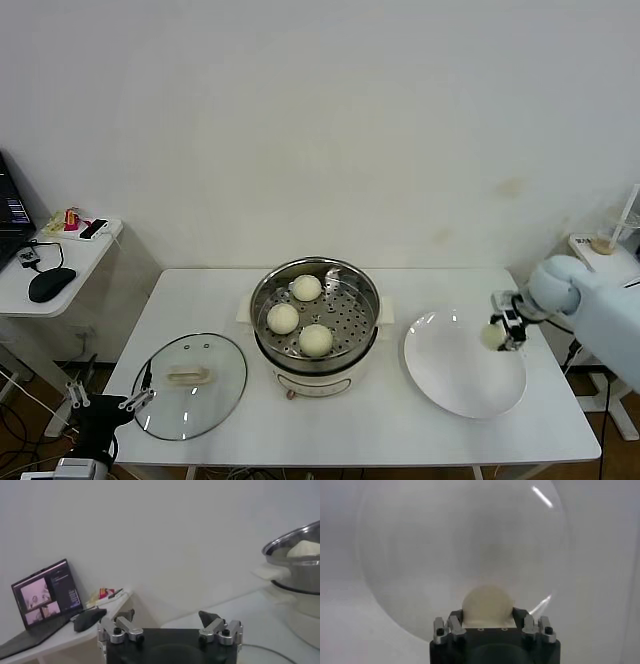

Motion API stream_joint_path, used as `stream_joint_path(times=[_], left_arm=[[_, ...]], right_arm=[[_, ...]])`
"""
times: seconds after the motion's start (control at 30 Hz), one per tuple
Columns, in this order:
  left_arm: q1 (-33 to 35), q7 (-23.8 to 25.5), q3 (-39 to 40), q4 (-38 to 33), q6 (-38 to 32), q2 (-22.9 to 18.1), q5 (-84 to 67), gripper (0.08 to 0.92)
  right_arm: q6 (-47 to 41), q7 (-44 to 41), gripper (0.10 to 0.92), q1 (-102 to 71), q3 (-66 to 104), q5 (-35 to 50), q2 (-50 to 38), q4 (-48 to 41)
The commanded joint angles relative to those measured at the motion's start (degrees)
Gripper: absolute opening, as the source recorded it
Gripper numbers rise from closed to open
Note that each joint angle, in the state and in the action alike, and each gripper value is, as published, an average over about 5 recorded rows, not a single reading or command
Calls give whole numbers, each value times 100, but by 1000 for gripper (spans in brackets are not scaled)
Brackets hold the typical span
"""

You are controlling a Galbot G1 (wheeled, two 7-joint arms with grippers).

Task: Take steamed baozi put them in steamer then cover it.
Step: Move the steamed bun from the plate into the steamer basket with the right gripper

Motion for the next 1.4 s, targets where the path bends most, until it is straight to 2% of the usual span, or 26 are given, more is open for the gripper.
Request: stream_joint_path(times=[0.03, 0.3, 0.63, 0.9, 1.4], left_arm=[[-31, 2, 19, 32, 5, 18, -3, 823], [-111, -3, 40, 101, 3, 8, -16, 823], [-180, 8, 92, 236, 10, 12, -11, 823], [-212, 5, 43, 236, 11, 8, -30, 823], [-272, 4, 38, 285, 3, -23, -80, 823]], right_arm=[[-713, 257, 624, 2492, -1637, 1576, 375, 988], [-1310, 829, 631, 3668, -2556, 2751, 1618, 934], [-2306, 1816, 636, 3214, -2754, 4092, 2787, 602], [-2517, 2051, 636, 2554, -2810, 4104, 3272, 51], [-2625, 2000, 636, 2129, -2846, 3530, 3373, -207]])
